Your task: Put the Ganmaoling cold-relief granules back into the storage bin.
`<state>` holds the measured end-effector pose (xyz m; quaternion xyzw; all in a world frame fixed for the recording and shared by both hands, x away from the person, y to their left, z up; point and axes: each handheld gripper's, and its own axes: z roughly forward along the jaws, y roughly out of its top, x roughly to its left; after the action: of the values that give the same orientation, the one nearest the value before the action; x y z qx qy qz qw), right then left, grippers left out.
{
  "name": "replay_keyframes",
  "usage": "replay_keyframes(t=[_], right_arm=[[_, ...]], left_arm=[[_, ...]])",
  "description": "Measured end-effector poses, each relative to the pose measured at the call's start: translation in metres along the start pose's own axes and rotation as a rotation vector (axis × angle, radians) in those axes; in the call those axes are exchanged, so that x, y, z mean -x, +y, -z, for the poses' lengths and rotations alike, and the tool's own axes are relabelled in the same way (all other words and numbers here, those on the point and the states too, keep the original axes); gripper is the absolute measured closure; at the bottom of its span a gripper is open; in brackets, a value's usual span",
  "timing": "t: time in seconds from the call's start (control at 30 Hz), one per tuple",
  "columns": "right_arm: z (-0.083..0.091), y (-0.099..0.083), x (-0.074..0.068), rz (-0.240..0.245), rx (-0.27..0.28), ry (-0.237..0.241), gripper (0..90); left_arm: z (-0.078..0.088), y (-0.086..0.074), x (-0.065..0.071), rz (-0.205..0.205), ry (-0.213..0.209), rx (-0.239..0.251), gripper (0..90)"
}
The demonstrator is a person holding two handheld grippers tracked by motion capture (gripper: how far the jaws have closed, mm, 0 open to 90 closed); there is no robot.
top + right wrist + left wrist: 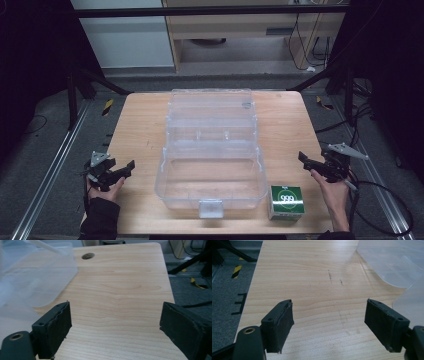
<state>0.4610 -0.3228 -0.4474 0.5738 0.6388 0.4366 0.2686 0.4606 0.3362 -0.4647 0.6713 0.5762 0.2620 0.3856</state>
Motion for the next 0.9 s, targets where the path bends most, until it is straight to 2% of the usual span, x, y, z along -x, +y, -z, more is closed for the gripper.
replay_keyframes(t=[0.13,0.3,0.33,0.4,0.43,0.47,0.53,0.57,0.67,0.73,0.77,0.9], right_arm=[[0.009,0.006,0.0,0.013,0.027,0.066,16.4],[0.023,0.021,-0.011,0.104,0.061,0.121,17.5],[0.023,0.021,-0.011,0.104,0.061,0.121,17.5],[0.029,0.029,-0.02,0.15,0.041,0.16,17.6],[0.029,0.029,-0.02,0.15,0.041,0.16,17.6],[0.032,0.035,-0.026,0.18,0.032,0.187,17.5],[0.035,0.039,-0.032,0.207,0.026,0.212,16.5],[0.035,0.039,-0.032,0.207,0.026,0.212,16.5],[0.037,0.046,-0.04,0.25,0.01,0.241,15.4],[0.039,0.049,-0.045,0.291,-0.012,0.256,13.4],[0.04,0.052,-0.051,0.333,-0.032,0.262,11.8],[0.042,0.056,-0.059,0.39,-0.066,0.278,11.0]], left_arm=[[0.0,0.0,0.002,-0.012,-0.002,-0.003,23.3],[-0.001,-0.001,0.003,-0.021,-0.01,-0.015,23.5],[-0.001,-0.001,0.003,-0.023,-0.013,-0.017,23.5],[-0.002,-0.001,0.004,-0.03,-0.011,-0.023,23.5],[-0.002,-0.001,0.004,-0.034,-0.011,-0.024,23.5],[-0.002,-0.002,0.005,-0.038,-0.011,-0.025,23.5],[-0.003,-0.002,0.005,-0.047,-0.011,-0.03,23.5],[-0.003,-0.002,0.006,-0.05,-0.011,-0.032,23.5],[-0.003,-0.002,0.007,-0.06,-0.01,-0.036,23.5],[-0.004,-0.002,0.007,-0.062,-0.011,-0.038,23.5],[-0.004,-0.002,0.007,-0.064,-0.012,-0.041,23.5],[-0.005,-0.003,0.007,-0.066,-0.013,-0.05,23.5]])
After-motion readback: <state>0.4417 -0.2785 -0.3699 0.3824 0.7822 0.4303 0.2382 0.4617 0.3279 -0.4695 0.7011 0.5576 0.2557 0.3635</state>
